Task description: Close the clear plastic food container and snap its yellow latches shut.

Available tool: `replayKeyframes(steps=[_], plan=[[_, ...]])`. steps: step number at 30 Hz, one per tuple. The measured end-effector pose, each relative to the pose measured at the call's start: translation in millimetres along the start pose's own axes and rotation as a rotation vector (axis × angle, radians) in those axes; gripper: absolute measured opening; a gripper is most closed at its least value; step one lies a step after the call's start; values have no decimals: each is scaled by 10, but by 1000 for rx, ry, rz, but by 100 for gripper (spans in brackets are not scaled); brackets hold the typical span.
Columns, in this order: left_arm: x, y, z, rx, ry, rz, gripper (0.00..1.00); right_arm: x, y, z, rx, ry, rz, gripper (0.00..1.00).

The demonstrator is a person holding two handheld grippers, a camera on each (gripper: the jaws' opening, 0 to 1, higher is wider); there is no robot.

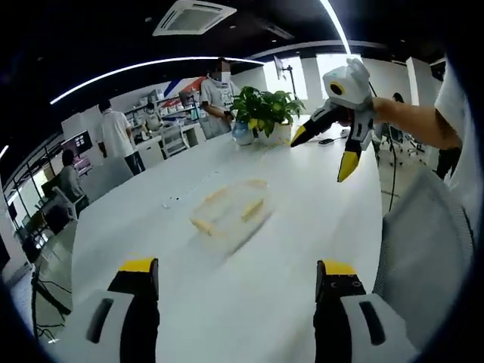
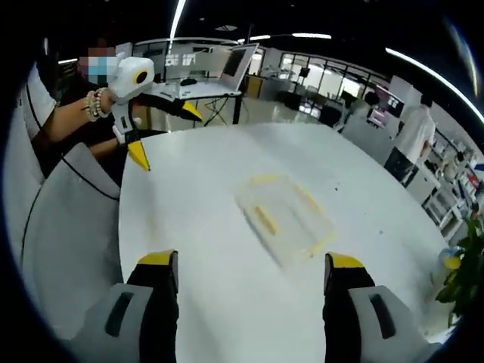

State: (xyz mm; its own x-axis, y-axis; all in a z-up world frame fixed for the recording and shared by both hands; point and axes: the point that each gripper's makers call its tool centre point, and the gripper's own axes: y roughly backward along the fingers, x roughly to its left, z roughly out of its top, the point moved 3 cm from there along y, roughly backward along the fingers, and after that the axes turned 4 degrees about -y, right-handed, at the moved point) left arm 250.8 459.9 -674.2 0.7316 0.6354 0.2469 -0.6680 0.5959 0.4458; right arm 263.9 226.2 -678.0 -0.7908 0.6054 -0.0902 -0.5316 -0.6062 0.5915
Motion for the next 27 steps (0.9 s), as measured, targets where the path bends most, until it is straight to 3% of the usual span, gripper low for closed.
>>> replayKeyframes(steps=[2, 5, 9, 12, 18, 21, 27], plan=[[-15, 69, -32, -22, 20, 32, 82, 41, 27, -17, -39, -37, -32, 75], [-57, 136, -135, -11, 67, 56, 82, 95, 69, -43, -93, -73, -76, 74], [-116, 211, -222, -25, 78, 72, 82, 191, 112, -113, -156, -109, -134, 73], [-126, 269, -335, -26, 149, 110, 82, 289, 130, -234, -187, -171, -164, 71], [-119, 284, -426, -37, 163, 137, 80, 345, 180, -406, -224, -240, -225, 67], [-125, 283, -443, -36, 169, 138, 80, 293, 198, -459, -214, -234, -268, 67], [-177, 248, -467, -35, 161, 128, 80, 247, 153, -501, -217, -228, -288, 66]])
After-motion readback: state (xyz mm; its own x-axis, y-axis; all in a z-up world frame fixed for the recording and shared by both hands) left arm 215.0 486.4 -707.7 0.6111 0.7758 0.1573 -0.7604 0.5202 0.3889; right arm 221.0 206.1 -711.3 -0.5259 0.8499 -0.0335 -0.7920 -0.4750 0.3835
